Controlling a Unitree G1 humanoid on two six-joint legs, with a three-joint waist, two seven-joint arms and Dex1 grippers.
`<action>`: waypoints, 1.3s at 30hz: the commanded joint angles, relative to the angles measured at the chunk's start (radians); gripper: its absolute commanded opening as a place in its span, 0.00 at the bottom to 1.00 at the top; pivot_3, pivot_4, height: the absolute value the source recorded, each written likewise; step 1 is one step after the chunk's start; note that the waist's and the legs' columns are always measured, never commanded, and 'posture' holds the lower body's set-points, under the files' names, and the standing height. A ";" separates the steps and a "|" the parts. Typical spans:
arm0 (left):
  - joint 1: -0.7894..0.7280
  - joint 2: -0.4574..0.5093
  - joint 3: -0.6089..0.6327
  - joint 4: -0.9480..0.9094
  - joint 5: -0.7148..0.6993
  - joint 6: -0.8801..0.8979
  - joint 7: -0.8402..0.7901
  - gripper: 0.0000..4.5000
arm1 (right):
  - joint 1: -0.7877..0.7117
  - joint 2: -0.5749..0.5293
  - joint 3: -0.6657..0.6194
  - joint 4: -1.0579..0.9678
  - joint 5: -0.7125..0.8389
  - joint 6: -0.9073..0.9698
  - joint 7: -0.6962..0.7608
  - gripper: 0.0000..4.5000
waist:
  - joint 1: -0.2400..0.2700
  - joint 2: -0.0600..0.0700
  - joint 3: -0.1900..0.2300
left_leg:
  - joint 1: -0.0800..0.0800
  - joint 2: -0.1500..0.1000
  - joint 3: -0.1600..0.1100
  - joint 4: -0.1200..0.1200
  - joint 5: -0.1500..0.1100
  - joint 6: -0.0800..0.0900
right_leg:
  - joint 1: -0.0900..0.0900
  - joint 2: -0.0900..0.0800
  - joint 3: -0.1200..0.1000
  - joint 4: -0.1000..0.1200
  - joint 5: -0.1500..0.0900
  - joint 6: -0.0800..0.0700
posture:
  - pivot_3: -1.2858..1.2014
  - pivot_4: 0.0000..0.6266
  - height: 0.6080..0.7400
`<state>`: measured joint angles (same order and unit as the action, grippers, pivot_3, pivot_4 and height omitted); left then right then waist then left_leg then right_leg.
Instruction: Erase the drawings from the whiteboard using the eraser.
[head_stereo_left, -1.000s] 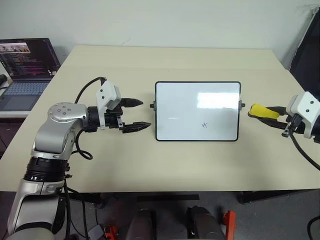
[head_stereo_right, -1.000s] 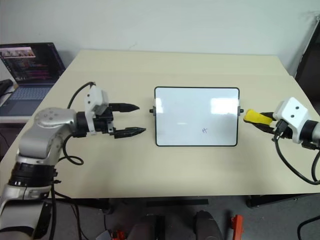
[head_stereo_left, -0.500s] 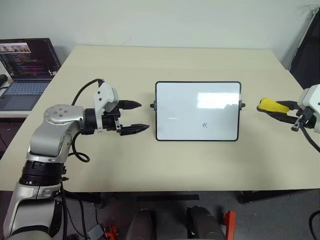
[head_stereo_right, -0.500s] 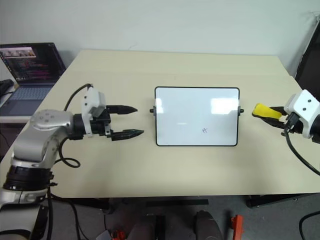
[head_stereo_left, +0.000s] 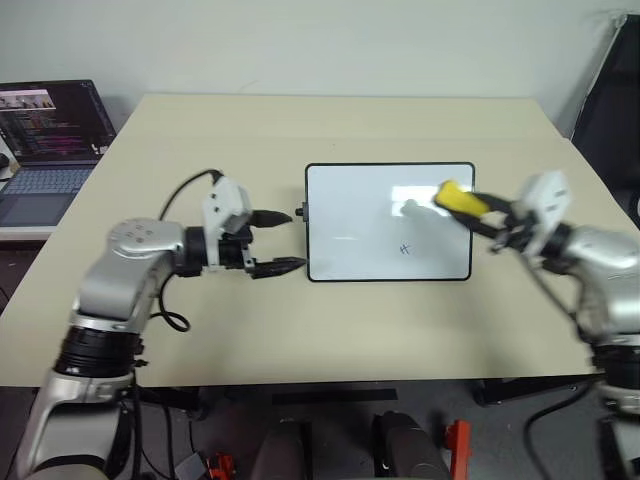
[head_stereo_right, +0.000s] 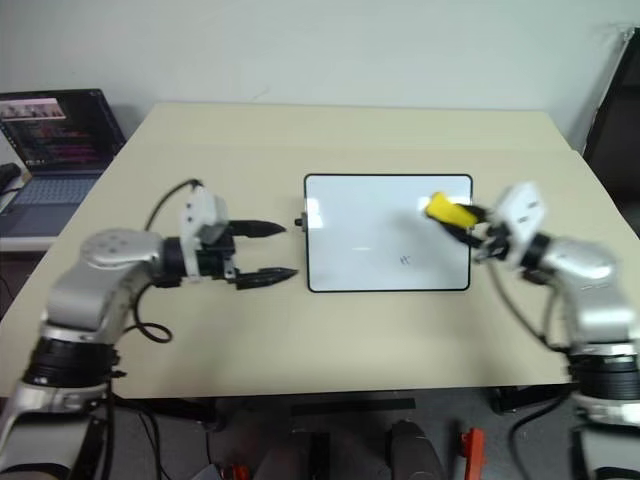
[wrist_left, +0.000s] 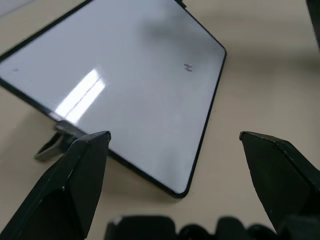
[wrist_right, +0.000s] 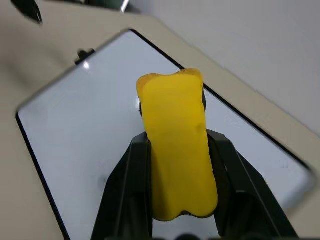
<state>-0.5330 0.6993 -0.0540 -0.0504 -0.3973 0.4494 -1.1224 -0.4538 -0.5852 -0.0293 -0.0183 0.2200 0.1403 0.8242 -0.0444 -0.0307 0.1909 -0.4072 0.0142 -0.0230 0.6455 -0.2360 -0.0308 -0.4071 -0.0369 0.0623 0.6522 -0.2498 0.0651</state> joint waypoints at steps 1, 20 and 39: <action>0.021 0.004 0.003 -0.066 -0.015 0.008 0.001 1.00 | -0.007 0.001 0.012 0.056 -0.110 -0.109 -0.088 0.24 | 0.008 0.000 0.000 | -0.001 0.000 0.000 0.000 0.000 0.000 | 0.000 0.000 0.000 0.000 0.000 0.000 | 0.52 0.24 1.00; 0.050 -0.007 -0.022 -0.104 -0.023 0.028 0.001 1.00 | -0.021 -0.017 0.262 0.356 -0.332 -0.296 0.031 0.24 | -0.009 -0.003 -0.002 | 0.010 0.000 0.001 0.001 0.001 0.000 | 0.005 0.000 0.002 0.010 -0.001 -0.002 | 0.52 0.24 1.00; 0.030 -0.019 -0.034 -0.078 -0.015 0.012 -0.002 1.00 | -0.011 -0.048 0.286 0.308 -0.340 -0.248 0.031 0.24 | -0.012 -0.006 -0.004 | 0.010 -0.001 0.001 0.001 0.015 0.002 | 0.005 0.001 0.004 0.009 0.008 0.002 | 0.52 0.24 1.00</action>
<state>-0.4854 0.6795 -0.1031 -0.1127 -0.4098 0.4759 -1.1234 -0.5001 -0.6195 0.2221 0.3260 -0.1347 -0.1520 0.7729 -0.0561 -0.0371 0.1866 -0.3972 0.0137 -0.0217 0.6459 -0.2208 -0.0287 -0.4029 -0.0356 0.0667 0.6614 -0.2416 0.0675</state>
